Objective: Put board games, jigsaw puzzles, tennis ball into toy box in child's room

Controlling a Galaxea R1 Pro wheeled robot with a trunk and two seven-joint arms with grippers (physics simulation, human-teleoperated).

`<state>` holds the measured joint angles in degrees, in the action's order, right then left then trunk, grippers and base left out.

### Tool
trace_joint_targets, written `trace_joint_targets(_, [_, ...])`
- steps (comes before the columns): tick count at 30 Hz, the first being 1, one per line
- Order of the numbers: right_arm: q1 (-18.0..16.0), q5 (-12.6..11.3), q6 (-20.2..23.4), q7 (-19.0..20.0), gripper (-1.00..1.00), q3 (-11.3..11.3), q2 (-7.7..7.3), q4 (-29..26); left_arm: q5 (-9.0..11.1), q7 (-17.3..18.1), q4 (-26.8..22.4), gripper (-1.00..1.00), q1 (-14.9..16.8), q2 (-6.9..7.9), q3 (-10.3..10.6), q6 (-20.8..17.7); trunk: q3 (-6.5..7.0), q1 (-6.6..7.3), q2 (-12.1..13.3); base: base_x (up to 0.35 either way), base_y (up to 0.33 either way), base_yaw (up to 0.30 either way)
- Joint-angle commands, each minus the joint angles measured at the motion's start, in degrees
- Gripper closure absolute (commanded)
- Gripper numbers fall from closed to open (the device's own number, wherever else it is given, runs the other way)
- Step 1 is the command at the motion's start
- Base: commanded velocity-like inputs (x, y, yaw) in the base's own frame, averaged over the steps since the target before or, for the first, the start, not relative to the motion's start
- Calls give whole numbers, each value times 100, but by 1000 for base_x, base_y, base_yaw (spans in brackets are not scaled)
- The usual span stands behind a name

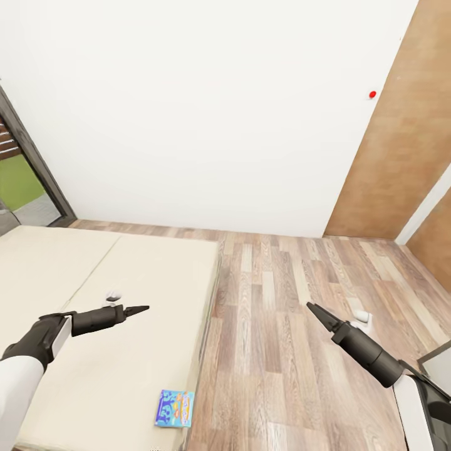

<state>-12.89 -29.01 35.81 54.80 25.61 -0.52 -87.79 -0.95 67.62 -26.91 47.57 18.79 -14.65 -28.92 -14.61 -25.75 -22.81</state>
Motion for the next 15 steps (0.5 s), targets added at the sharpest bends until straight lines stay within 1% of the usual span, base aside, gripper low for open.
trace_joint_targets(1, [-3,-28,40,4,-100,5,-1,-1,-11,23,2,-100,7,-10,-20,-55,-8,-3,-11,0,-12,265])
trace_joint_targets(5, [-3,-26,40,4,-100,5,-1,-1,-11,23,2,-100,6,-21,-20,29,3,-3,-11,0,-16,268])
trace_joint_targets(11, [-3,-32,40,4,-100,5,-1,-1,-11,23,2,-100,6,-24,-20,88,19,-3,-11,0,-78,269])
trace_joint_targets(15, [-3,-38,40,4,-100,5,-2,-1,-11,23,2,-100,6,-24,-20,94,24,-3,-11,0,-22,131])
